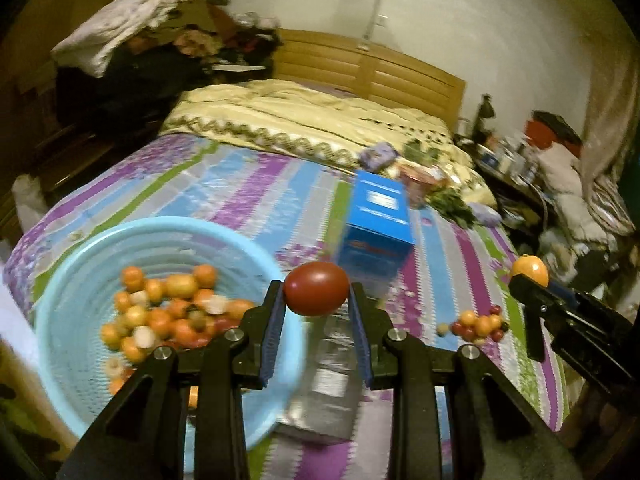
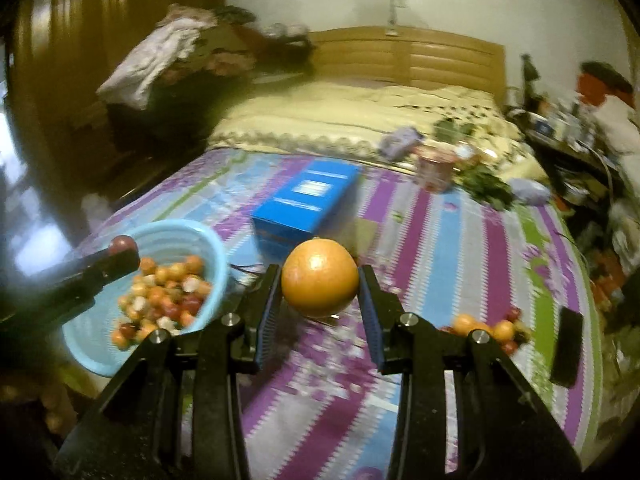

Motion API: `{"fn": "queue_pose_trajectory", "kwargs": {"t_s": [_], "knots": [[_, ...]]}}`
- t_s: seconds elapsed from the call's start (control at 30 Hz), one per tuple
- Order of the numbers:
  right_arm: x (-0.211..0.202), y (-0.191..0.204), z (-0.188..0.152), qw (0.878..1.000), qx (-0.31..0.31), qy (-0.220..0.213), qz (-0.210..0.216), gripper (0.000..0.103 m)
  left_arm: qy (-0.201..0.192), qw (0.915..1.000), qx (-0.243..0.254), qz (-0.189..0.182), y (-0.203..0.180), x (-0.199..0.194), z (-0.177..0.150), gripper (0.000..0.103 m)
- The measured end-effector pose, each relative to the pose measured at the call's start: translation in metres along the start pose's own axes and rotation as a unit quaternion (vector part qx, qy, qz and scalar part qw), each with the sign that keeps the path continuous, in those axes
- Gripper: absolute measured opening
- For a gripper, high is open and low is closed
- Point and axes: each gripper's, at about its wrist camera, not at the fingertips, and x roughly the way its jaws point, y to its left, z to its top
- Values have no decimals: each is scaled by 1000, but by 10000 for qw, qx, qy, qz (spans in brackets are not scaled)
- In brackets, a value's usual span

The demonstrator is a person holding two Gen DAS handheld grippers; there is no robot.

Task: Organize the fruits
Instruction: 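Carry the tomato and orange over the blue basket with both tools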

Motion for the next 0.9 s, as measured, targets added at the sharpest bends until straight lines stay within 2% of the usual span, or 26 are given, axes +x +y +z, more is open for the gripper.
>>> {"fn": "queue_pose_trajectory", "kwargs": {"t_s": [0.23,0.5,0.6,0.9], "knots": [[29,60,14,9975,-364,265,545,39,30,9978,-523,418,76,-10,1,32],[62,116,16,9893,-644,742,1083,39,228,9940,-836,666,135,-12,0,32],[76,133,15,9834,-667,1044,1327,39,386,9922,-889,780,153,-8,-2,32],[104,156,8,9718,-691,1688,1492,39,840,9861,-1178,820,201,9,-14,32]]}}
